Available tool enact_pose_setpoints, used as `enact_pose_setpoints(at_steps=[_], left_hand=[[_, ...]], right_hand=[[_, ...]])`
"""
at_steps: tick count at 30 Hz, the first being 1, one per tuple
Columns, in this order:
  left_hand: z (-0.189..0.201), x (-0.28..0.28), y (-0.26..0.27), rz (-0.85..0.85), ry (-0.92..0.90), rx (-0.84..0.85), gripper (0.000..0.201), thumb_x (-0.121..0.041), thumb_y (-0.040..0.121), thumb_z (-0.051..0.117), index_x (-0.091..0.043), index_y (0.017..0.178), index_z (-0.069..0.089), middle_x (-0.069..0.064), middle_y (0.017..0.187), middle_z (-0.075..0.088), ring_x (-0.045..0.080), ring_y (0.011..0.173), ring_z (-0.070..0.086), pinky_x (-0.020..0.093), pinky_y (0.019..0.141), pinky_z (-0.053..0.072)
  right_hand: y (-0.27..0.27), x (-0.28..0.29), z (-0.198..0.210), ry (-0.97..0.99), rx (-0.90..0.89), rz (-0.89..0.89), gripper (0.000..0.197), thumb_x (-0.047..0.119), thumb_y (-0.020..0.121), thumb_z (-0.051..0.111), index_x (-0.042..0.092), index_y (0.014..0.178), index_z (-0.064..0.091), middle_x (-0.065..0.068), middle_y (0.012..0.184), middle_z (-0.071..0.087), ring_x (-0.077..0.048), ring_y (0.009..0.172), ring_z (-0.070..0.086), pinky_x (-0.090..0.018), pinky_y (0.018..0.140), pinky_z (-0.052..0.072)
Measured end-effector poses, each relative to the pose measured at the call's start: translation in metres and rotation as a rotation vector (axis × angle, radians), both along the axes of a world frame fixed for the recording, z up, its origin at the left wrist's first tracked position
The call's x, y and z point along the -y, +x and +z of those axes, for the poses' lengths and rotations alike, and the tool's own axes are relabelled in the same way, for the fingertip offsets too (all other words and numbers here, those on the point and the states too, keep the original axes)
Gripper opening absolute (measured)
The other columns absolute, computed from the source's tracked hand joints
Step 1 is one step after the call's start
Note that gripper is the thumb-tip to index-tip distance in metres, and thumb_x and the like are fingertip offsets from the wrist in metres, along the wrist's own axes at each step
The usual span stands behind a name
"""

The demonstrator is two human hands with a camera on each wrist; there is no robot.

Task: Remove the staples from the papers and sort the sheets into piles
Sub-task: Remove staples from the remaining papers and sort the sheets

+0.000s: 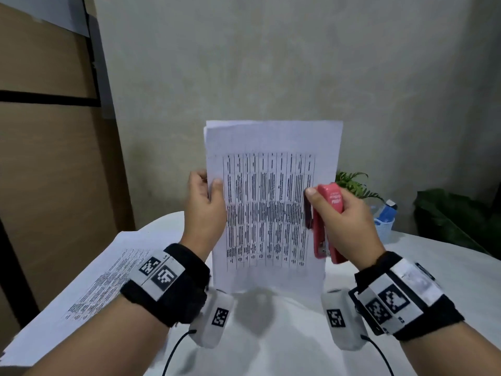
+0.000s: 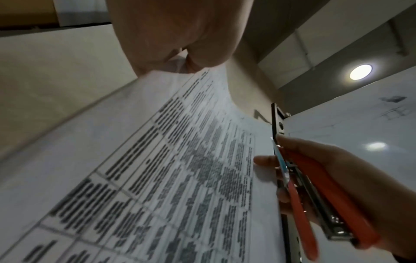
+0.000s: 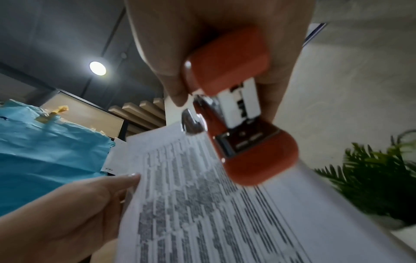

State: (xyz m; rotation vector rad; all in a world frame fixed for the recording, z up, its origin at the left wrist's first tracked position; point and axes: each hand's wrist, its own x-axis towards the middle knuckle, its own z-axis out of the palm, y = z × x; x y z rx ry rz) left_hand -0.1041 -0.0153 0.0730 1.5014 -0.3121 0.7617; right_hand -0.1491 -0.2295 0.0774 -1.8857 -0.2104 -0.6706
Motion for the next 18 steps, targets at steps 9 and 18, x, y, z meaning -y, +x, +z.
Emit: enact_pose_setpoints(at_steps=[9, 18], left_hand=[[-0.026, 0.002, 0.01, 0.004, 0.15, -0.194, 0.034, -0.022, 0.102, 0.037, -0.005, 0.131, 0.04, 0.004, 0.109, 0.059, 0.014, 0.093, 0.055, 0.024, 0.079, 0.04], [-0.029, 0.004, 0.009, -0.056, 0.089, -0.064, 0.011, -0.015, 0.1, 0.042, -0.021, 0.101, 0.051, -0.007, 0.088, 0.065, 0.009, 0.076, 0.059, 0.015, 0.069, 0.048]], right_hand=[[-0.001, -0.005, 0.007, 0.031, 0.069, -0.192, 0.041, 0.077, 0.065, 0.049, 0.039, 0.076, 0.043, -0.004, 0.1, 0.052, -0.027, 0.073, 0.06, -0.034, 0.06, 0.054], [0.02, -0.045, 0.134, 0.222, 0.725, 0.024, 0.026, 0.047, 0.078, 0.061, 0.026, 0.088, 0.049, -0.023, 0.087, 0.062, -0.028, 0.056, 0.058, -0.038, 0.048, 0.051]])
